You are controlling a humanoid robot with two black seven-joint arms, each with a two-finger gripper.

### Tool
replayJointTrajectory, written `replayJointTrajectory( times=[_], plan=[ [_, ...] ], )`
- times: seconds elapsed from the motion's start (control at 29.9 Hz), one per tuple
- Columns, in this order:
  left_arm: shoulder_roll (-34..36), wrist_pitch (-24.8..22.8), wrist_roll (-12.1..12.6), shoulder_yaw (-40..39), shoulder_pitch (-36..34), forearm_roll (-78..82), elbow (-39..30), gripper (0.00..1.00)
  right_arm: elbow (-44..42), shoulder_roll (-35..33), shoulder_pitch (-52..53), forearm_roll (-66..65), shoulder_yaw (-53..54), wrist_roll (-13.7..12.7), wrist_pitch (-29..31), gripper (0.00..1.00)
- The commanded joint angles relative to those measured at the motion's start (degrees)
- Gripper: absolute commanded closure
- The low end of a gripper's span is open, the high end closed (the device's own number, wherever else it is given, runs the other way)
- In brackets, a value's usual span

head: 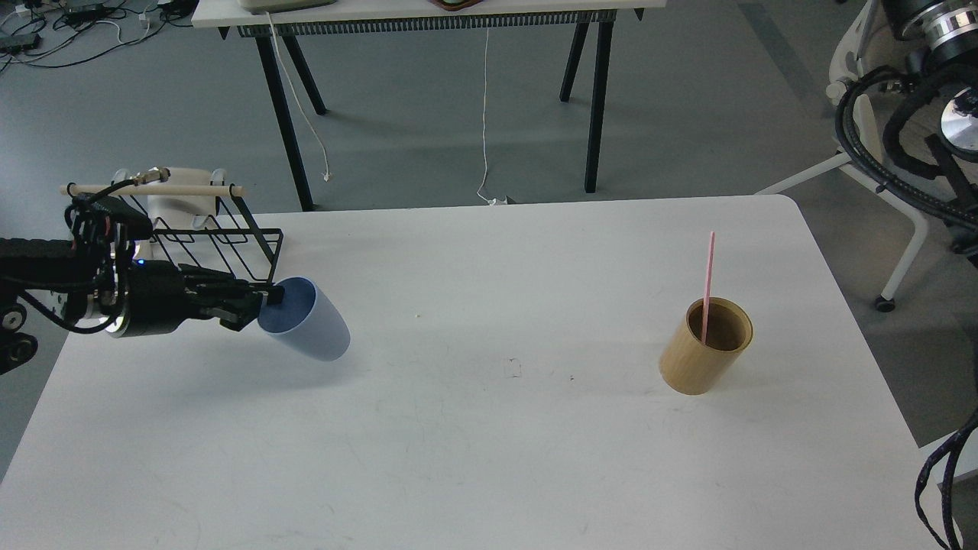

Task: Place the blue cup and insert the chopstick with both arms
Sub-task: 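Slide the blue cup with the left gripper toward the table center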

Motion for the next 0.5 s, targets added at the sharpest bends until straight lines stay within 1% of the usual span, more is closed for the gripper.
replayJointTrajectory(
  times=[0.0,0.1,0.17,0.33,0.47],
  plan=[
    [-5.5,-5.8,3.7,0.0,-5.0,0.2,0.0,1.00,0.2,0.8,0.5,0.0,0.1,-0.5,-3.1,0.00],
    [-11.5,-8.9,6.6,0.3,-8.0,1.6,0.1,1.00,0.3,1.0,0.8,0.0,0.0,-0.5,-4.1,0.00],
    [-15.3,-10.6,7.7,0.5,-8.7,4.5,0.7,1.00,0.3,1.0,0.8,0.0,0.0,-0.5,-4.3,0.00],
    [-24.0,-12.1,8.1,0.9,-7.7,14.7,3.2,1.00,0.3,0.6,0.9,0.0,0.0,-0.5,-4.3,0.00],
    [-28.0,-12.1,8.2,0.8,-7.8,18.5,4.1,1.00,0.4,0.4,0.9,0.0,0.0,-0.6,-4.2,0.00]
  ],
)
